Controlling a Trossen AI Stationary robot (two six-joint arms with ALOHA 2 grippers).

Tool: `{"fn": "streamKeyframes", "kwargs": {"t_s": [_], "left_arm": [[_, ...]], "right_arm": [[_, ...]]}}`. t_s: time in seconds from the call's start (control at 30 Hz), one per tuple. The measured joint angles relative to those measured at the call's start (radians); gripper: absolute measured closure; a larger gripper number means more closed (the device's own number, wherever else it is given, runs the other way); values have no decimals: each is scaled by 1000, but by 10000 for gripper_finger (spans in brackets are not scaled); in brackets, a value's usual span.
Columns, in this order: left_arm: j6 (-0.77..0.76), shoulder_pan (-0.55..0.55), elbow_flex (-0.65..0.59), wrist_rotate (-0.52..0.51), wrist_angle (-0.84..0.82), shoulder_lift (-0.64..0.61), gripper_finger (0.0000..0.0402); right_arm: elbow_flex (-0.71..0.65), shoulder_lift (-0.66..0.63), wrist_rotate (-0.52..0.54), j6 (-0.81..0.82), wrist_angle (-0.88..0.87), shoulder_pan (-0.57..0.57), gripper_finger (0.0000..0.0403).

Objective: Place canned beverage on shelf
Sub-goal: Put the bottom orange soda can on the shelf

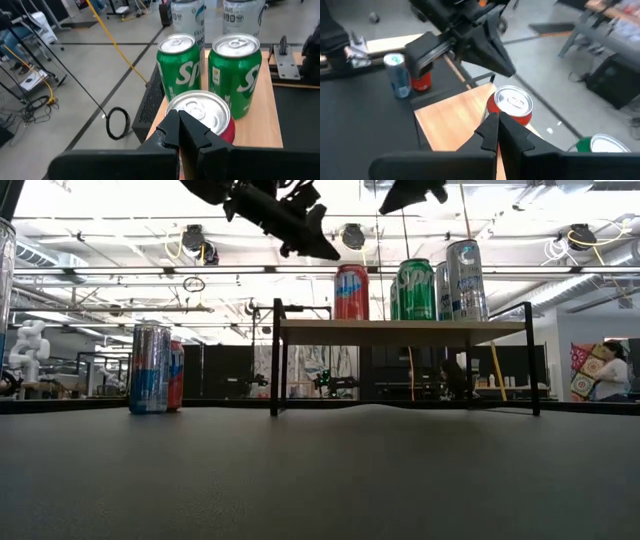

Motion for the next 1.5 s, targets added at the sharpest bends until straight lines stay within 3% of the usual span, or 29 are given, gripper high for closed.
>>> {"fn": "streamKeyframes", "kwargs": {"t_s": [0.27, 0.57, 0.97, 1.5], "left_arm": [[20, -2, -7, -6, -150, -20, 402], [37, -23, -66, 1, -156, -17, 402], [45, -88, -175, 47, -18, -2, 402], [20, -100, -185, 47, 88, 19, 402]], "right_arm": [[254, 216, -258, -86, -153, -168, 403], [287, 300, -393, -123, -188, -253, 403], [287, 306, -443, -166, -244, -296, 403], [287, 310, -441, -211, -233, -315, 403]]}}
